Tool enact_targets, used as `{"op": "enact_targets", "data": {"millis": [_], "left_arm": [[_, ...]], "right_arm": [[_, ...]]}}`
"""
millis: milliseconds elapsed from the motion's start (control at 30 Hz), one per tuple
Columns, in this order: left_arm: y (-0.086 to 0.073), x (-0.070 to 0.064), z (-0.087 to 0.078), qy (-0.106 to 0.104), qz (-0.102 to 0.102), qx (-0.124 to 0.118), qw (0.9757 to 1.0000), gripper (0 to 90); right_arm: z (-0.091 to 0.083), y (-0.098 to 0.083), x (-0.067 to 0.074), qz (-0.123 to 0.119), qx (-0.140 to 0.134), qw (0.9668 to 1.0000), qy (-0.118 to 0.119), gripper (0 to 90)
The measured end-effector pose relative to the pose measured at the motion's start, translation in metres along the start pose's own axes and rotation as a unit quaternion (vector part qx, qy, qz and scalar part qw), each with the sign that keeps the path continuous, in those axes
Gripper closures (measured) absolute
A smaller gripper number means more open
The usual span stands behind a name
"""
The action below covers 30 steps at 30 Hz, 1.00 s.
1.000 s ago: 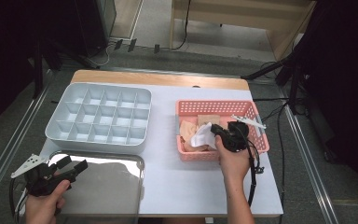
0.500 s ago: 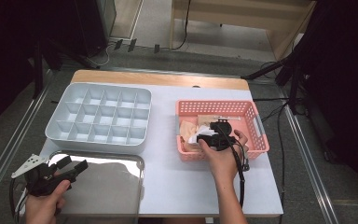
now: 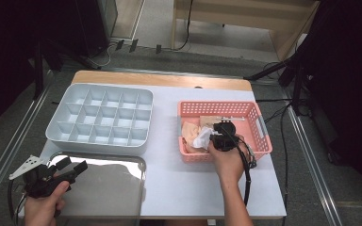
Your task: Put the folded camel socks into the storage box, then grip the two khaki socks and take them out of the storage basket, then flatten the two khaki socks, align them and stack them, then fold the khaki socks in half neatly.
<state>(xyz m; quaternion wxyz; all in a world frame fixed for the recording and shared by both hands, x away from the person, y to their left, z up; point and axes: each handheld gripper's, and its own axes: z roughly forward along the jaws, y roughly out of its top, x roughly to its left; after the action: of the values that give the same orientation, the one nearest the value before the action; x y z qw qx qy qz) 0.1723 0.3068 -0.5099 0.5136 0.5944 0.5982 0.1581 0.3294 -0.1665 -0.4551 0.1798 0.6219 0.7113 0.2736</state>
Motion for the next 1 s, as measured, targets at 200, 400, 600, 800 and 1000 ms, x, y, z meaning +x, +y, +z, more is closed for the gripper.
{"op": "enact_targets", "data": {"millis": [200,400,600,800,1000], "left_arm": [[0.000,-0.001,0.000,-0.001,0.004,0.002,1.0000,21.4],[-0.001,-0.003,0.001,-0.005,0.012,0.004,0.9999,21.3],[-0.002,-0.005,0.002,-0.005,0.015,0.002,0.9999,21.2],[-0.002,-0.005,0.003,-0.007,0.017,0.006,0.9998,21.1],[-0.002,-0.006,0.003,-0.007,0.017,0.006,0.9998,21.1]], "right_arm": [[-0.023,-0.004,0.001,0.002,-0.127,0.9908,0.047,89.3],[-0.043,-0.006,0.000,-0.002,-0.212,0.9744,0.074,89.3],[-0.055,-0.006,0.000,-0.002,-0.264,0.9589,0.104,89.2],[-0.065,-0.003,0.003,0.005,-0.288,0.9506,0.115,89.2],[-0.075,-0.002,0.008,0.005,-0.307,0.9434,0.126,89.3]]}}
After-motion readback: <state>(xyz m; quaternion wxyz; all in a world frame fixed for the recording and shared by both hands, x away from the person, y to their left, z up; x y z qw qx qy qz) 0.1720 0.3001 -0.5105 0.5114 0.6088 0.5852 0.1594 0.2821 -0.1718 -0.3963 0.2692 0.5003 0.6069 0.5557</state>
